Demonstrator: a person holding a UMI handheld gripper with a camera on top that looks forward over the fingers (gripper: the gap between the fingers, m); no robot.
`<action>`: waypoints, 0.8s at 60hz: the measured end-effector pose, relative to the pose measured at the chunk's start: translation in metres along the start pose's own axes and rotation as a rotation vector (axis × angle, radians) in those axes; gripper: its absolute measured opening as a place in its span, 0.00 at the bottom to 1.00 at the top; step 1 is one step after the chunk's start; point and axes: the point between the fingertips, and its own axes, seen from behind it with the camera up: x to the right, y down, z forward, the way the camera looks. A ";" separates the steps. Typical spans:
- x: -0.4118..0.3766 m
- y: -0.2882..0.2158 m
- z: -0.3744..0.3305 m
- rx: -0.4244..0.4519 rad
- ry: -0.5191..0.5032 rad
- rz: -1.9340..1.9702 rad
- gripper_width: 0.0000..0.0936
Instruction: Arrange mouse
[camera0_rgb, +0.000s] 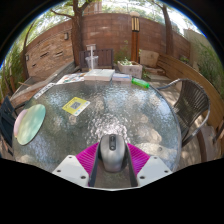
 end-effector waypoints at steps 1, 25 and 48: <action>0.000 0.000 -0.001 0.003 0.001 -0.001 0.51; 0.014 -0.047 -0.023 0.062 0.129 0.041 0.38; -0.239 -0.214 -0.077 0.377 -0.085 0.036 0.38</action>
